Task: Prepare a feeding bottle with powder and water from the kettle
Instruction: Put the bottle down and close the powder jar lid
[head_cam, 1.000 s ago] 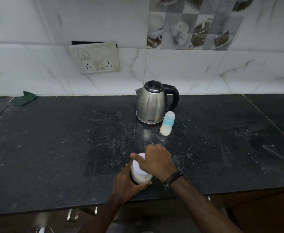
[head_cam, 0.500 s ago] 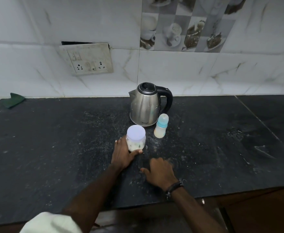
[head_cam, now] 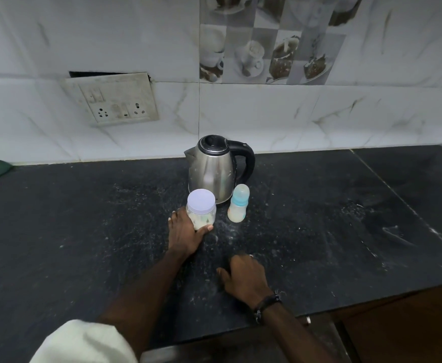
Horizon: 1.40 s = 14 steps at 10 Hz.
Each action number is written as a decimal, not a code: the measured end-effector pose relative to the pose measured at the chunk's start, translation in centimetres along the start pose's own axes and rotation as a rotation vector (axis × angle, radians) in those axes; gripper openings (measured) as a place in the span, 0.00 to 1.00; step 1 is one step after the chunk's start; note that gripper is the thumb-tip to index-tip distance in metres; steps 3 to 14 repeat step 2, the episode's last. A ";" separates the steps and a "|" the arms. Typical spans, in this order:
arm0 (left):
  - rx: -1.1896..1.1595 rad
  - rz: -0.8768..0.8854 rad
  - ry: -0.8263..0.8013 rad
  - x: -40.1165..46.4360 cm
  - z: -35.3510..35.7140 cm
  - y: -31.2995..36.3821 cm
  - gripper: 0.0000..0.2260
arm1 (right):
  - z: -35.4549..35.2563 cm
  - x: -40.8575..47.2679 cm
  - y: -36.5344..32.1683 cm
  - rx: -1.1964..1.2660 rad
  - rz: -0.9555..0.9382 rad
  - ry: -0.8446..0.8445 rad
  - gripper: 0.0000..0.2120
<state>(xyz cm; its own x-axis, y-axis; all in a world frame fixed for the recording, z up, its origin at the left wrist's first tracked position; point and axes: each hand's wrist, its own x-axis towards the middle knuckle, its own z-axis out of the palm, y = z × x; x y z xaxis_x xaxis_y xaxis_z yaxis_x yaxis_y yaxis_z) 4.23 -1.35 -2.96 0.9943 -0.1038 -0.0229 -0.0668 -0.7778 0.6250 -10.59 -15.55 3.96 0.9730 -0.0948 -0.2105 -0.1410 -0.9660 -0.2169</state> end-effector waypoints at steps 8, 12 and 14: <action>0.091 0.075 0.085 -3.0 -0.9 0.1 0.48 | 3.0 1.9 0.6 0.044 -0.004 0.339 0.29; 0.091 0.075 0.085 -3.0 -0.9 0.1 0.48 | 3.0 1.9 0.6 0.044 -0.004 0.339 0.29; 0.091 0.075 0.085 -3.0 -0.9 0.1 0.48 | 3.0 1.9 0.6 0.044 -0.004 0.339 0.29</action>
